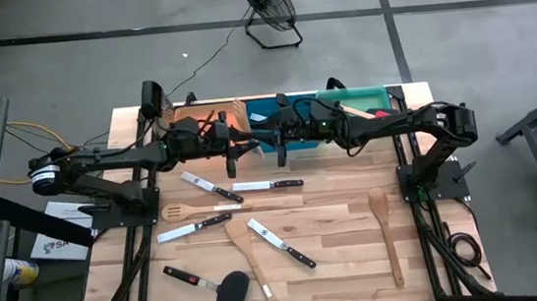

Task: Pick & Place Kitchen Items
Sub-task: Put the wooden serving spoon into the orange bin

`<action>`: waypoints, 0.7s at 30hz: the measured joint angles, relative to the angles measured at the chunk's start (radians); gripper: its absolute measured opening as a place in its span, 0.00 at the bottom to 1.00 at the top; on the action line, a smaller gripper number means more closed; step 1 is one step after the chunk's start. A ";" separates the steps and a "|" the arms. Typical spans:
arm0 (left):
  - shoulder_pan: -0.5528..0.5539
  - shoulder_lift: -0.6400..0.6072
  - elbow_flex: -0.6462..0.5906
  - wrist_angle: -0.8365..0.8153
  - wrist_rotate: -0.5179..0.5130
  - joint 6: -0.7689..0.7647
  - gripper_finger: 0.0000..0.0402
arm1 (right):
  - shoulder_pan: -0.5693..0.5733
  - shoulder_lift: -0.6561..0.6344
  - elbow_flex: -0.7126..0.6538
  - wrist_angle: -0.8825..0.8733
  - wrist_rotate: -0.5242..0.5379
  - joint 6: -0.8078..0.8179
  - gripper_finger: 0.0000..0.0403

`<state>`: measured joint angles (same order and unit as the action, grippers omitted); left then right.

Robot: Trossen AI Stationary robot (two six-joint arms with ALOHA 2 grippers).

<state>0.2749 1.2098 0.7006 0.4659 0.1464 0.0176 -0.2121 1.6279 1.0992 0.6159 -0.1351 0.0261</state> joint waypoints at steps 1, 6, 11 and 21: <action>0.000 0.000 0.000 -0.002 0.000 0.000 0.20 | 0.000 0.000 0.000 -0.003 0.000 0.000 0.19; 0.000 0.000 0.000 -0.013 0.000 0.003 0.20 | 0.000 0.000 0.000 -0.013 0.001 0.001 0.19; 0.000 0.000 0.000 -0.031 -0.002 0.009 0.20 | 0.009 0.000 -0.001 -0.022 0.008 0.008 0.27; 0.000 -0.051 0.000 -0.199 -0.190 0.038 0.20 | 0.009 -0.001 -0.001 -0.052 0.125 0.058 0.64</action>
<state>0.2749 1.1593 0.7006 0.2674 -0.0434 0.0559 -0.2031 1.6268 1.0985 0.5640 -0.0100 0.0845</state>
